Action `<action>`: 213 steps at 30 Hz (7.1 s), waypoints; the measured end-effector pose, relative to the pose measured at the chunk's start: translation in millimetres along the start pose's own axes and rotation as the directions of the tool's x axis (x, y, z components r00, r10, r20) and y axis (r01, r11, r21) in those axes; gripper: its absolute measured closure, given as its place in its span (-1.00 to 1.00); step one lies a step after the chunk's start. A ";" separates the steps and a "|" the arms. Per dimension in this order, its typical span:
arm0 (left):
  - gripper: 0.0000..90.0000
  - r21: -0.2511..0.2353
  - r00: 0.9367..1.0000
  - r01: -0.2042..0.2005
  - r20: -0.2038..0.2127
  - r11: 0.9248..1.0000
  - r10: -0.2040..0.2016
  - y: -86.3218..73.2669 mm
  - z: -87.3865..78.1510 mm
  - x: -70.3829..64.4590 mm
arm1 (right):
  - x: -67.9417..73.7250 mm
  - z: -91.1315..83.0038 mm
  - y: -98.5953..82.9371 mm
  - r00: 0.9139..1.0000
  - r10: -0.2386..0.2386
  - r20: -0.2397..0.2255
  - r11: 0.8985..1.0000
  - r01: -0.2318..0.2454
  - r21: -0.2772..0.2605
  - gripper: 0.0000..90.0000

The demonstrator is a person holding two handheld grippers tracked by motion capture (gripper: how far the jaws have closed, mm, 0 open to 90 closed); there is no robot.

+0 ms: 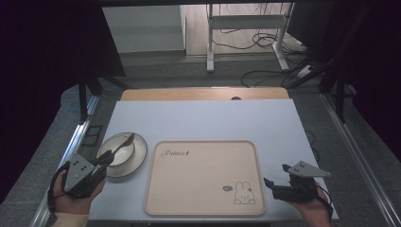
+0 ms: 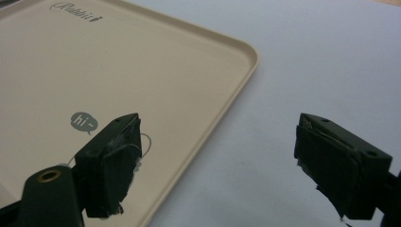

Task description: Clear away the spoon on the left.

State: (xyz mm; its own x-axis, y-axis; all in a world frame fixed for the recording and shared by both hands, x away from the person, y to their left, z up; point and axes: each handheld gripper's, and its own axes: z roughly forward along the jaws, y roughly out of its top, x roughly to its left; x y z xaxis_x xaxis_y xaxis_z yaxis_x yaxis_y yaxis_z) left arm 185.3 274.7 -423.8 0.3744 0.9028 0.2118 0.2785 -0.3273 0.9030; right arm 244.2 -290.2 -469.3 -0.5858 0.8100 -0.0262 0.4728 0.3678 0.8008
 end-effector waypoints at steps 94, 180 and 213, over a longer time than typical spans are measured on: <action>0.87 0.002 0.975 -0.064 0.212 0.998 0.062 37.1 48.3 -50.8 | -0.7 0.2 -1.0 1.000 -0.011 -0.003 1.000 0.011 -0.003 -0.64; 0.86 0.160 0.908 -0.362 0.285 0.918 0.308 2.9 85.8 -126.5 | -0.6 0.2 -1.9 1.000 -0.021 -0.007 1.000 0.021 -0.001 -0.64; 0.67 0.292 0.875 -0.401 0.403 0.868 0.269 -16.8 98.4 -134.9 | -0.4 2.3 -2.9 1.000 -0.028 -0.014 1.000 0.028 0.013 -0.64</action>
State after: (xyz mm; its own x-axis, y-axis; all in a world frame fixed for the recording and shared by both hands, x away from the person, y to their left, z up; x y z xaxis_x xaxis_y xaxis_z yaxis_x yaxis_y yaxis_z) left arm 217.2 130.9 -504.4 0.7586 0.5894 0.2779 0.3494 -0.7279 0.5900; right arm 244.6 -290.5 -473.0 -0.6079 0.7930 -0.0402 0.4645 0.3962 0.7920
